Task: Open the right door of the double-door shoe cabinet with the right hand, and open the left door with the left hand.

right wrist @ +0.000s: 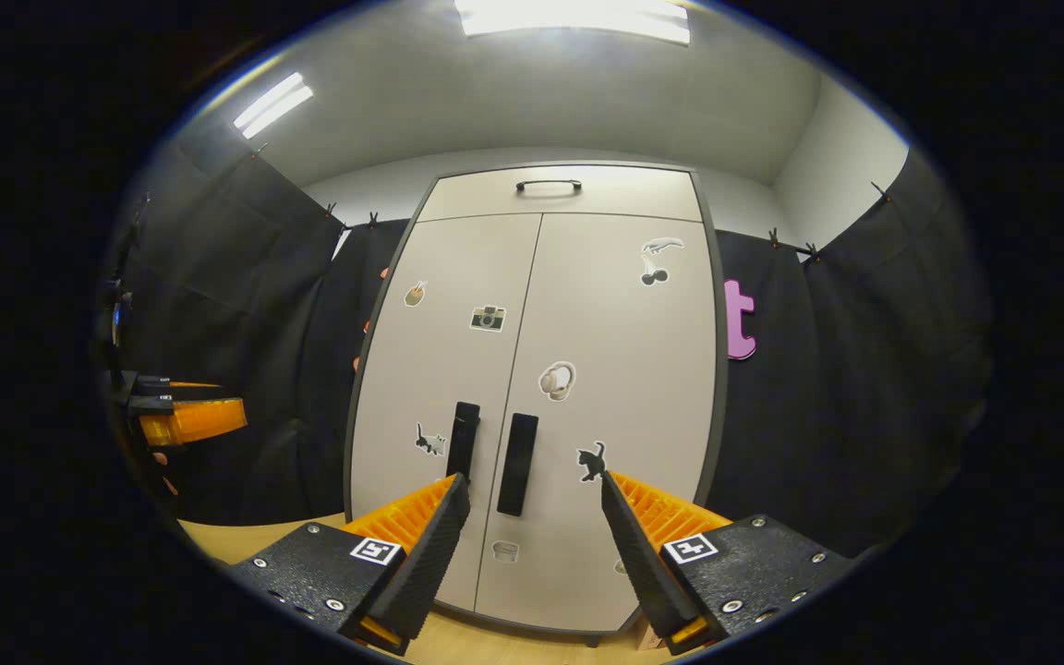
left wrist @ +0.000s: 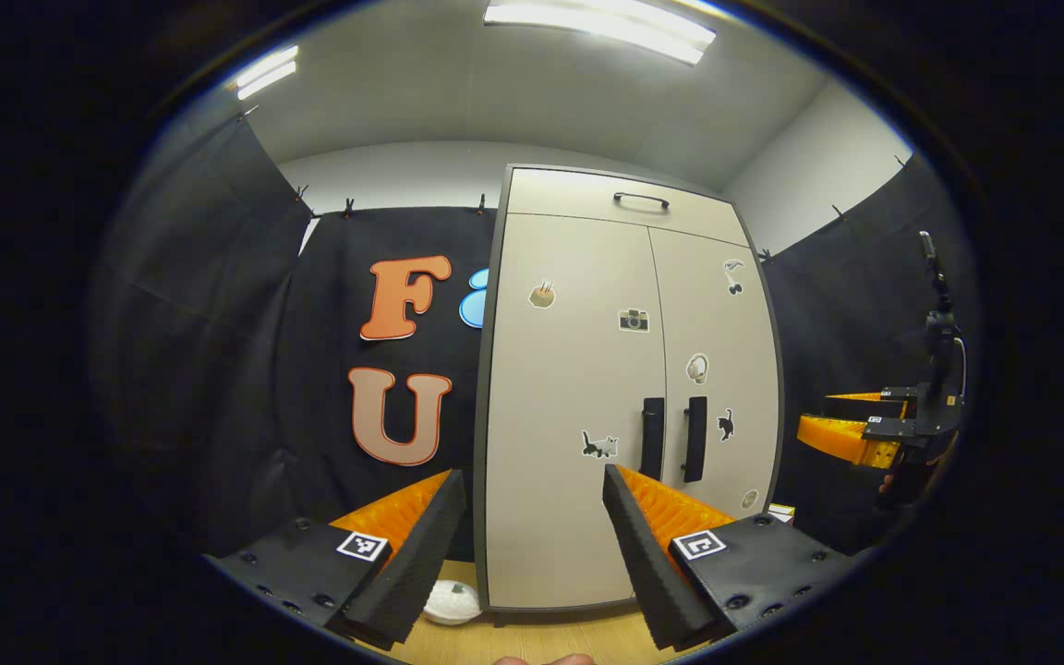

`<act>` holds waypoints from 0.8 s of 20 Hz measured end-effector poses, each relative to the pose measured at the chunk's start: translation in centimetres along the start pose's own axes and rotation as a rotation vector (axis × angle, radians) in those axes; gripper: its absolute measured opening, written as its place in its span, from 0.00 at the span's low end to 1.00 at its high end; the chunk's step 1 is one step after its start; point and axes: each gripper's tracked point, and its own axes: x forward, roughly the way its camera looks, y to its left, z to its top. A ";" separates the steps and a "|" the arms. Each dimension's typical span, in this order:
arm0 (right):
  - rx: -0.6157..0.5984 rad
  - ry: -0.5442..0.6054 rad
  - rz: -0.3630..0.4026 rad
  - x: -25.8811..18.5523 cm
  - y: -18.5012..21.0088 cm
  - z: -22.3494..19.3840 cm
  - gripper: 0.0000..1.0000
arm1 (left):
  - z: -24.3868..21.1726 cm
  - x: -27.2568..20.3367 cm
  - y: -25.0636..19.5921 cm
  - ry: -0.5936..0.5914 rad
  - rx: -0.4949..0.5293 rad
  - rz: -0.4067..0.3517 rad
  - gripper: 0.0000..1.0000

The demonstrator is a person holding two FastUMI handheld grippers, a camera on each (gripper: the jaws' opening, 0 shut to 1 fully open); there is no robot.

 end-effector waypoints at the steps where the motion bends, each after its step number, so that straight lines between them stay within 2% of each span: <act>1: 0.009 0.012 0.001 1.0 0.4 -0.1 0.88 | 0.0 0.1 0.4 -0.003 -0.002 0.001 0.96; 7: 0.051 0.111 0.001 7.4 2.4 -2.2 0.83 | -0.2 0.9 2.9 -0.012 -0.021 0.006 0.95; 9: 0.045 0.134 -0.015 9.1 2.5 -2.8 0.83 | -0.5 1.0 4.0 -0.020 -0.013 0.023 0.98; 13: 0.046 0.163 -0.051 11.7 2.4 -4.7 0.83 | -2.1 1.1 6.1 -0.016 -0.040 0.039 0.97; 16: 0.053 0.177 -0.095 13.7 1.6 -5.3 0.77 | -3.5 1.7 8.4 0.009 -0.039 0.076 0.98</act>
